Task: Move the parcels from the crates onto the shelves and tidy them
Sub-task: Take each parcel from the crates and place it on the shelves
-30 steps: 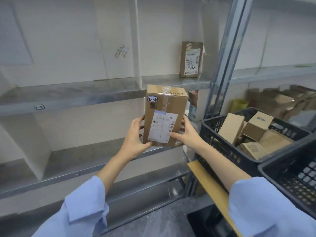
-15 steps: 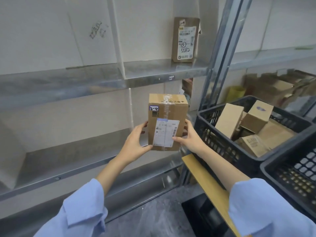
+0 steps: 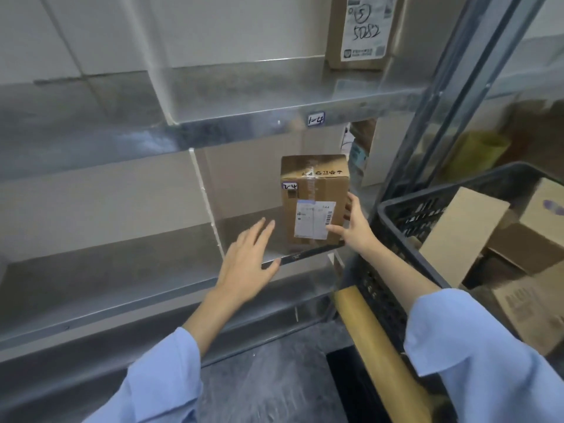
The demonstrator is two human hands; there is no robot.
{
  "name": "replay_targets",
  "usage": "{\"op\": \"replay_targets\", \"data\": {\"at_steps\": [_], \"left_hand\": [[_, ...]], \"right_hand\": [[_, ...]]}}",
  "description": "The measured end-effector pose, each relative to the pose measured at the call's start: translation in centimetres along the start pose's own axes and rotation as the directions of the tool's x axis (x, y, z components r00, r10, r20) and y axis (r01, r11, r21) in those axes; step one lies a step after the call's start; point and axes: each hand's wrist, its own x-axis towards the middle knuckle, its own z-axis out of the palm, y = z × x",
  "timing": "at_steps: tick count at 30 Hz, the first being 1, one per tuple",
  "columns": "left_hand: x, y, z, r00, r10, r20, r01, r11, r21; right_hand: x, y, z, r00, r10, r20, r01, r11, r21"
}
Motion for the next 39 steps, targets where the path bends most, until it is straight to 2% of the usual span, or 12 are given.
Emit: {"op": "replay_targets", "data": {"at_steps": [7, 16, 21, 25, 33, 39], "left_hand": [[3.7, -0.6, 2.6, 0.996, -0.057, 0.067, 0.043, 0.981, 0.190], [6.8, -1.5, 4.2, 0.990, -0.089, 0.105, 0.069, 0.981, 0.181], [7.4, -1.3, 4.9, 0.988, -0.103, 0.116, 0.084, 0.984, 0.157], [7.5, -1.4, 5.1, 0.987, -0.102, 0.122, 0.080, 0.981, 0.177], [6.5, -1.6, 4.7, 0.990, -0.084, 0.111, 0.061, 0.978, 0.202], [5.3, -1.4, 4.0, 0.996, -0.056, 0.071, 0.040, 0.978, 0.206]], "right_hand": [[5.9, 3.1, 0.8, 0.991, 0.132, 0.024, -0.134, 0.988, 0.076], [10.0, 5.4, 0.4, 0.971, 0.239, -0.003, -0.237, 0.963, 0.126], [11.6, 5.3, 0.3, 0.953, 0.300, -0.043, -0.281, 0.928, 0.244], [12.5, 5.9, 0.7, 0.957, 0.279, -0.083, -0.275, 0.960, 0.056], [12.9, 6.0, 1.0, 0.958, 0.233, -0.167, -0.241, 0.970, -0.030], [9.7, 5.9, 1.4, 0.951, 0.232, -0.202, -0.256, 0.961, -0.101]]}}
